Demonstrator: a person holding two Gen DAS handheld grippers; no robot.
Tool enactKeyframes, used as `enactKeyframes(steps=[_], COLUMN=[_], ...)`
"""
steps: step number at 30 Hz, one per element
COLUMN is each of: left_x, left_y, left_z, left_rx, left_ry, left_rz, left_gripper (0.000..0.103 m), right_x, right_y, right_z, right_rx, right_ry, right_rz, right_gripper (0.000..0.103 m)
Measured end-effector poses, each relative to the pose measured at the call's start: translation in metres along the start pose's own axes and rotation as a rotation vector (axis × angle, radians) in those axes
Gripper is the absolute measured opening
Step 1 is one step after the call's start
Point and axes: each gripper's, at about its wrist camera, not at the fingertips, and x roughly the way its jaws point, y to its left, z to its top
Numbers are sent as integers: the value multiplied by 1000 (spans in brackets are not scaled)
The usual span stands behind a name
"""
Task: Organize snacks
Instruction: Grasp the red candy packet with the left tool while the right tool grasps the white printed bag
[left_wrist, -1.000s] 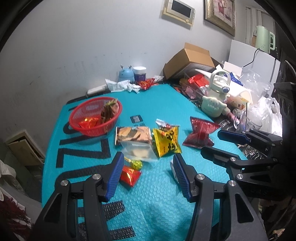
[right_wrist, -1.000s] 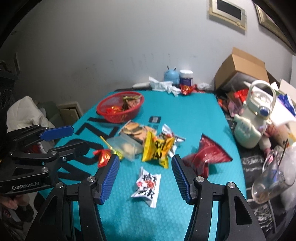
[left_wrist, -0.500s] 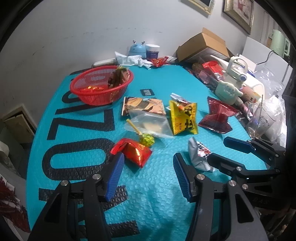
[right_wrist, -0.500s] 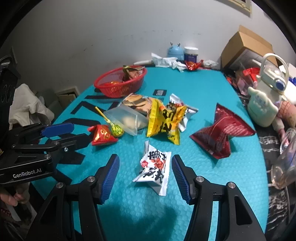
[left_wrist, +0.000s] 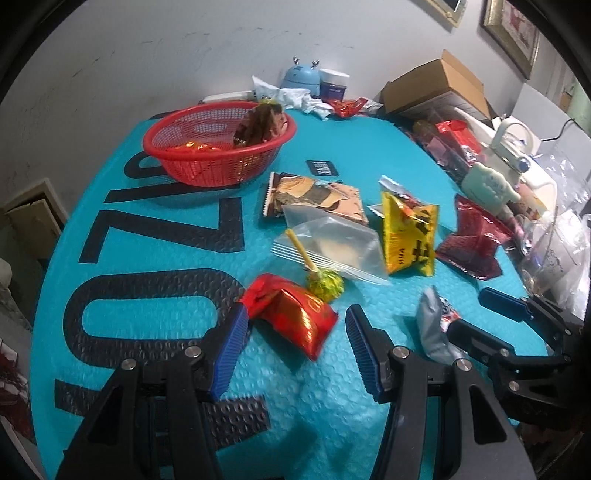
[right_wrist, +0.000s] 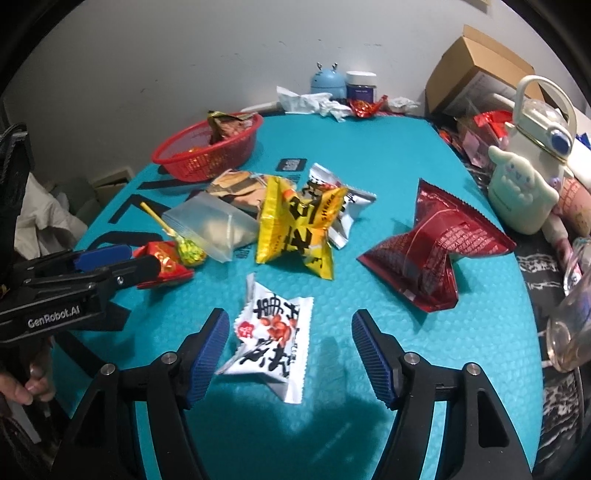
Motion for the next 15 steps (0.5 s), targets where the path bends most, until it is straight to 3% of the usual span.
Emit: enactKeyframes(steps=[4, 9, 15], left_x=[12, 31, 31], left_y=[4, 9, 5], left_z=[3, 2, 0], left_rx=[-2, -33, -30], left_ry=[19, 90, 69], left_rz=[34, 24, 46], left_gripper=[54, 54, 54], right_x=[7, 11, 18], right_y=[-4, -3, -5], right_z=[0, 1, 1], right_rx=[11, 7, 30], right_ry=[17, 25, 48], right_rz=[18, 41, 88], right_gripper=[70, 70, 71])
